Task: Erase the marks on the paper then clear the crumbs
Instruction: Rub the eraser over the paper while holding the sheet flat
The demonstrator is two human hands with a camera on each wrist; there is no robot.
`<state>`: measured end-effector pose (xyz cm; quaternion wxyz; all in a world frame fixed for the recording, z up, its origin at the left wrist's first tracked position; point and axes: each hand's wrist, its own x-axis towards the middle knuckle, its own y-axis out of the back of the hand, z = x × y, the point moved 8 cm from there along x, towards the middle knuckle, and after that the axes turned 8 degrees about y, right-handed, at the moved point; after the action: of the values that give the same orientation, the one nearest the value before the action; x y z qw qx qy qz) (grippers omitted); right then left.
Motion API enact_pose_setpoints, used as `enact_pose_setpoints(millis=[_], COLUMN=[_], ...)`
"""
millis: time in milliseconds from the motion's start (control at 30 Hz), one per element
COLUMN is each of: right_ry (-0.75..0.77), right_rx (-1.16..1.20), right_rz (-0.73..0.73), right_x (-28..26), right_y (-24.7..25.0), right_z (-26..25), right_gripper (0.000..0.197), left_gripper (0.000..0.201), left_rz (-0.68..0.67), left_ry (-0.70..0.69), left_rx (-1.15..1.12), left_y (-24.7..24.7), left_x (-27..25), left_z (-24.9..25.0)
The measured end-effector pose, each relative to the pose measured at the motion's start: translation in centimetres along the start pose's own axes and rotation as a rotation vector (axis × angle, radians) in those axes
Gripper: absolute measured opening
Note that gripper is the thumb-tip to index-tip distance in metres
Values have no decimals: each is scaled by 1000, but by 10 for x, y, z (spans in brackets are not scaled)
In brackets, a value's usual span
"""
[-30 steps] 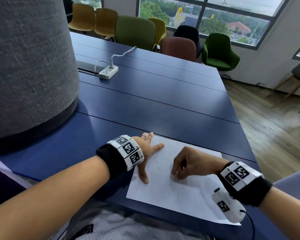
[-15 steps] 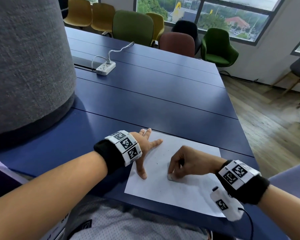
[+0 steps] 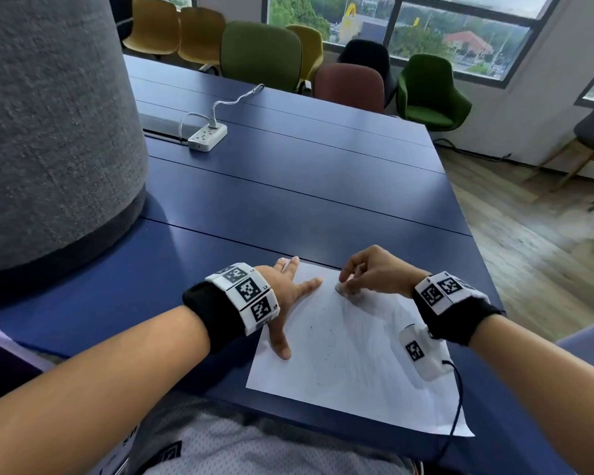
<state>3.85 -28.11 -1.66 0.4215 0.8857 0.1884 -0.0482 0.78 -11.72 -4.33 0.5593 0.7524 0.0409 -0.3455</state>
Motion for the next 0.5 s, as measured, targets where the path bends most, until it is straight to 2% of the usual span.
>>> enact_pose_setpoints(millis=[67, 167, 200, 233, 367, 433, 500], right_ry=[17, 68, 80, 80, 67, 110, 169], right_rx=[24, 13, -18, -45, -55, -51, -96], right_rz=[-15, -288, -338, -330, -77, -91, -205], right_x=[-2, -19, -21, -19, -11, -22, -41], right_y=[-5, -37, -41, -39, -13, -20, -39], right_z=[-1, -12, -15, -15, -13, -18, -26], right_gripper=[11, 11, 12, 12, 9, 8, 6], left_gripper=[144, 144, 144, 144, 144, 144, 145], left_rz=[-1, -7, -6, -5, -16, -22, -30], left_ry=[-1, 3, 3, 1, 5, 3, -1], left_rx=[-1, 9, 14, 16, -2, -11, -16], left_y=[0, 0, 0, 1, -1, -1, -1], left_x=[0, -1, -1, -2, -2, -2, -2], left_z=[0, 1, 1, 2, 0, 0, 0])
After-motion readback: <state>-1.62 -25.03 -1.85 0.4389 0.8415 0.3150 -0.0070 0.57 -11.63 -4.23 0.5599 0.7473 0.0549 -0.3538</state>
